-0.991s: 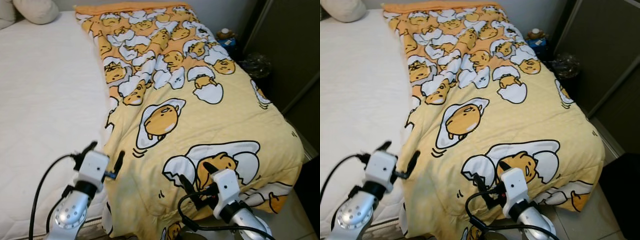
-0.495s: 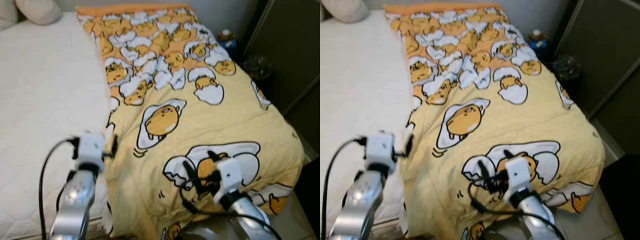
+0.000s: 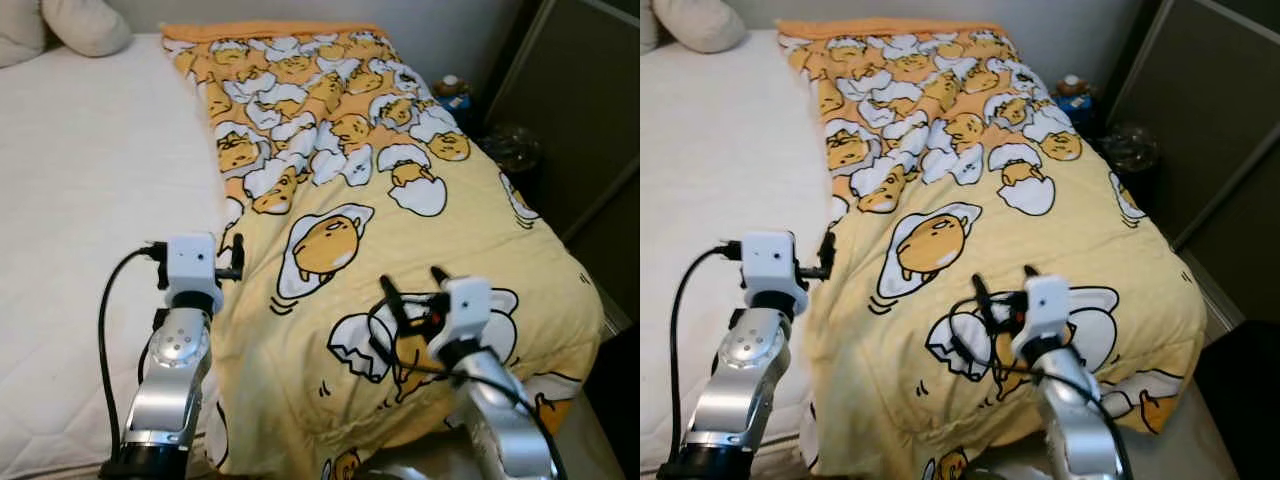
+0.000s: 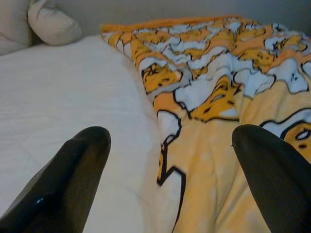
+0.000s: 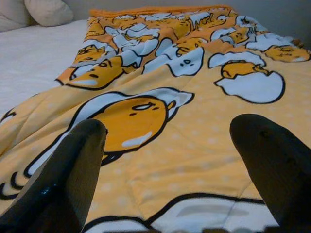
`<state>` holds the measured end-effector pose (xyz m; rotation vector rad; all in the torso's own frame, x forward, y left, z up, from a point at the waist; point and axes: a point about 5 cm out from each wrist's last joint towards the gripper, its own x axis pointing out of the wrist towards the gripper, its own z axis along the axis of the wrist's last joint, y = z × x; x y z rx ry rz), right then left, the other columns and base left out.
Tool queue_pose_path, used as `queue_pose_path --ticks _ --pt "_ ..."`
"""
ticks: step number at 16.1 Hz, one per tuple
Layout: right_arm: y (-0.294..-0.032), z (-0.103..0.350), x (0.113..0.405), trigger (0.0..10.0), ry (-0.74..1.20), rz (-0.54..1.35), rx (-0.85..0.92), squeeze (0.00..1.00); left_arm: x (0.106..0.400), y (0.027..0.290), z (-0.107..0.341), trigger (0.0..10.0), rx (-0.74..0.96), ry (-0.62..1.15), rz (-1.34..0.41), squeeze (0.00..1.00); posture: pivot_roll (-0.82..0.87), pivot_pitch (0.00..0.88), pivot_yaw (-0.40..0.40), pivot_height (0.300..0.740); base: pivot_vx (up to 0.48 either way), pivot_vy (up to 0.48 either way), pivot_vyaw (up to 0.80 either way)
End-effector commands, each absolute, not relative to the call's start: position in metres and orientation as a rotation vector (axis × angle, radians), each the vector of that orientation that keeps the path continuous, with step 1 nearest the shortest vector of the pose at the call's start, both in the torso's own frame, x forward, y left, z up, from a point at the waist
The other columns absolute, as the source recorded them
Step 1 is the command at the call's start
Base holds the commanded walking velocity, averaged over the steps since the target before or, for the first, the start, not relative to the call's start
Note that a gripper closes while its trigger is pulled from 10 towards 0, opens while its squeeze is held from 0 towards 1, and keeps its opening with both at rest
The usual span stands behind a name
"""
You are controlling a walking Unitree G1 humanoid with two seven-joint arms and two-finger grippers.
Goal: Clean up the room
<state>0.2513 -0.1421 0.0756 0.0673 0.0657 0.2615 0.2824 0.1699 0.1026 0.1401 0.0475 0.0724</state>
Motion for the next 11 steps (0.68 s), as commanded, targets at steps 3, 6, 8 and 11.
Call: queue_pose_path --ticks 3,6,8,11 --pt "-0.154 0.077 0.261 10.0 0.055 0.207 0.087 0.0 0.288 0.158 0.106 10.0 0.145 0.029 -0.004 0.0 0.0 0.0 -0.036 0.74 0.0 0.419 0.0" --pt "-0.151 0.075 0.262 10.0 0.054 0.21 0.091 0.0 0.288 0.155 0.105 10.0 0.155 0.023 -0.021 0.0 0.01 0.0 -0.035 0.74 0.0 0.471 0.26" --pt "-0.148 0.072 0.263 10.0 0.062 0.223 0.096 0.0 0.288 0.152 0.106 10.0 0.171 0.007 -0.049 0.0 0.01 0.0 -0.037 0.74 0.0 0.461 0.77" --pt "-0.147 0.072 0.265 10.0 0.059 0.231 0.097 0.0 0.287 0.148 0.106 10.0 0.209 -0.005 -0.089 0.0 0.02 0.0 -0.041 0.74 0.0 0.154 0.75"
